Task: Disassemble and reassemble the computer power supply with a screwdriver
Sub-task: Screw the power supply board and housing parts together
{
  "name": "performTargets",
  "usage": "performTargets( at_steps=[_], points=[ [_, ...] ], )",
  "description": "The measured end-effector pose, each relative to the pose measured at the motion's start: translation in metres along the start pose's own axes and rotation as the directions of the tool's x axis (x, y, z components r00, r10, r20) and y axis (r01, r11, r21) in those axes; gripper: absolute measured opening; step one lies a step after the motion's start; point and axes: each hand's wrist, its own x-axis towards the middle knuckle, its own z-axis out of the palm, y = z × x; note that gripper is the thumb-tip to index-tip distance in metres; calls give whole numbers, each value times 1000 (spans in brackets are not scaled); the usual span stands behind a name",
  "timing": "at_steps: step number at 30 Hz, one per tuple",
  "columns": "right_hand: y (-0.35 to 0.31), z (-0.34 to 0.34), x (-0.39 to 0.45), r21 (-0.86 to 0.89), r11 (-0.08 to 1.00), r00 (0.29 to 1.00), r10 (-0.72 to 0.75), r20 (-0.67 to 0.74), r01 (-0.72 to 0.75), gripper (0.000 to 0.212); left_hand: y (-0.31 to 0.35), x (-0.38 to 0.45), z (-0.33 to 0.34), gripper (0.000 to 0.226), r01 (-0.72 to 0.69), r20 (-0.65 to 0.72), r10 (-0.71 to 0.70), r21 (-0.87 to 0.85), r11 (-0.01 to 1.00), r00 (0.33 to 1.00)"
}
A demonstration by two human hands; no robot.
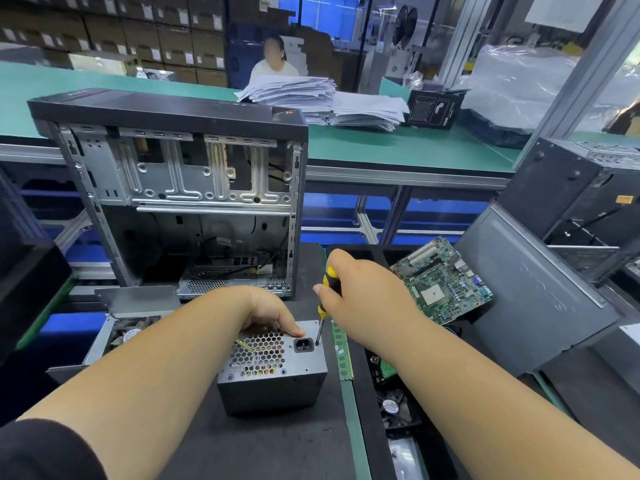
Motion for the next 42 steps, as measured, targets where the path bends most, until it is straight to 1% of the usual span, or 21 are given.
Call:
performTargets(
  at_steps=[2,4,5,7,9,11,12,14,16,18,21,25,29,32,35,37,39,40,42],
  points=[
    [2,-3,1,45,999,999,-5,-34,7,24,1,-7,2,68,-45,-107,51,60,997,993],
    [3,-4,2,135,991,996,6,-91,7,22,-1,-14,4,45,-128,-214,162,163,978,963],
    [3,-4,4,203,979,993,20,-113,3,20,-3,-18,5,34,-174,-258,219,187,967,941],
    [3,-3,8,328,945,990,50,-133,-4,16,-10,-26,6,21,-259,-359,310,185,948,880],
    [1,2,14,394,919,989,60,-134,-2,11,-24,-35,2,15,-339,-520,343,108,935,782],
    [-2,11,19,470,883,991,65,-114,-4,7,-46,-47,-6,12,-391,-666,313,34,920,677],
    [-5,16,21,523,852,993,70,-98,-8,7,-59,-54,-10,9,-387,-718,285,23,922,635],
    [-13,28,26,611,791,995,81,-58,-29,6,-88,-66,-17,5,-334,-798,217,20,942,563],
    [-23,40,32,649,759,996,86,-19,-53,6,-117,-75,-22,7,-268,-848,143,1,964,510],
    [-34,51,38,665,743,997,81,17,-72,6,-141,-81,-23,6,-241,-870,73,-54,969,488],
    [-49,67,47,655,752,997,49,58,-75,6,-166,-84,-20,7,-246,-870,12,-126,961,493],
    [-67,83,60,658,746,993,32,113,-99,6,-183,-79,-17,9,-193,-873,11,-96,976,488],
    [-82,94,72,662,741,989,28,143,-116,6,-193,-69,-18,10,-155,-851,-5,-102,983,525],
    [-89,102,80,651,746,985,38,169,-141,6,-198,-60,-26,13,-109,-827,18,-53,993,561],
    [-91,107,86,646,744,980,60,188,-169,7,-197,-46,-38,16,-38,-781,68,56,998,620],
    [-90,109,90,634,747,974,85,208,-201,8,-192,-34,-45,18,27,-723,121,189,982,681],
    [-89,109,94,623,745,967,120,226,-238,9,-185,-23,-51,18,82,-661,160,319,944,733],
    [-88,109,96,620,744,964,133,230,-250,9,-182,-17,-54,19,113,-643,173,378,919,746],
    [-86,108,99,613,744,961,155,229,-266,9,-178,-9,-58,22,178,-636,197,476,862,746]
  ],
)
